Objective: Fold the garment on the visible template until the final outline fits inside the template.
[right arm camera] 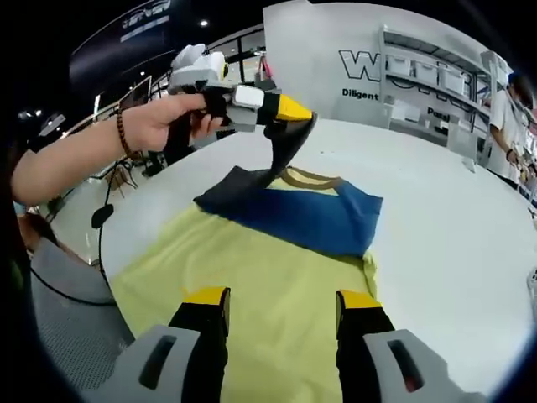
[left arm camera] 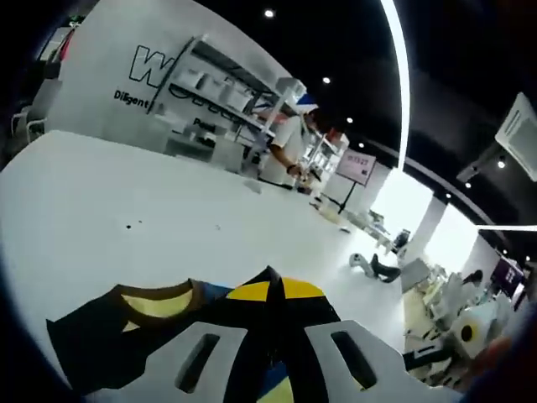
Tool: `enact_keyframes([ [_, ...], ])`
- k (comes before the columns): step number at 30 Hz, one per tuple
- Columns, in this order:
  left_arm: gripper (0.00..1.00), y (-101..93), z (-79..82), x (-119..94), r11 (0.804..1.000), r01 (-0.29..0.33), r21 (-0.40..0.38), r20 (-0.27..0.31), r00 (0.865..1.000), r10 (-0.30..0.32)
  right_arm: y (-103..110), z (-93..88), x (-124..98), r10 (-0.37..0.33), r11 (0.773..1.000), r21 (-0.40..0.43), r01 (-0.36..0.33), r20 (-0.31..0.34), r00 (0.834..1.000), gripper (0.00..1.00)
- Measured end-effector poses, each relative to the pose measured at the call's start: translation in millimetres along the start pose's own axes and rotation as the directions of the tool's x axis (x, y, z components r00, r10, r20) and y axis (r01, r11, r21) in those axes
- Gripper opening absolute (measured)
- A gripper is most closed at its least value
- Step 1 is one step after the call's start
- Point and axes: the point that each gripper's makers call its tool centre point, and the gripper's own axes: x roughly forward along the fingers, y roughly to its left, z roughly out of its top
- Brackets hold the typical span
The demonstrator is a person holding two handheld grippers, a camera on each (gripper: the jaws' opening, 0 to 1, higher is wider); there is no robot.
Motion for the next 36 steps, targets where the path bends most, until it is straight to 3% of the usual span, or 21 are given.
enact_keyframes([
  [6,0.00,15.3,-13.7,16.7,0.997,-0.042,-0.061,-0.017,0.999,0.041,-0.7,-0.6,-0.7,-0.003,1.000,0.004,0.003,-0.006,1.000,0.48],
  [8,0.00,17.4,-24.7,23.9,0.998,-0.045,-0.042,-0.060,0.997,0.042,-1.2,0.5,-1.4,-0.006,1.000,0.009,0.006,-0.012,1.000,0.48],
  [20,0.00,22.6,-63.7,50.9,0.996,-0.062,-0.068,-0.161,0.986,0.050,-7.5,5.0,-5.7,-0.021,1.000,0.003,0.021,-0.006,1.000,0.49],
  [26,0.00,17.3,-77.8,62.1,0.999,-0.041,-0.014,-0.200,0.979,0.037,-11.0,1.2,-9.3,-0.031,0.999,0.014,0.031,-0.011,0.999,0.49],
  [30,0.00,21.4,-95.8,69.4,0.998,-0.069,0.003,-0.242,0.968,0.068,-15.7,-2.7,-11.9,-0.047,0.998,0.033,0.048,-0.016,0.999,0.49],
  [32,0.00,25.0,-99.5,72.3,0.998,-0.067,0.005,-0.244,0.968,0.066,-15.9,-4.5,-12.5,-0.050,0.998,0.031,0.050,-0.021,0.999,0.49],
  [34,0.00,30.2,-102.6,75.1,0.993,-0.111,-0.030,-0.249,0.963,0.100,-14.9,-6.1,-12.4,-0.047,0.998,0.033,0.048,-0.026,0.999,0.49],
  [36,0.00,31.8,-106.5,81.5,0.995,-0.099,-0.022,-0.247,0.965,0.091,-12.8,-7.6,-11.8,-0.044,0.999,0.031,0.045,-0.033,0.999,0.49],
])
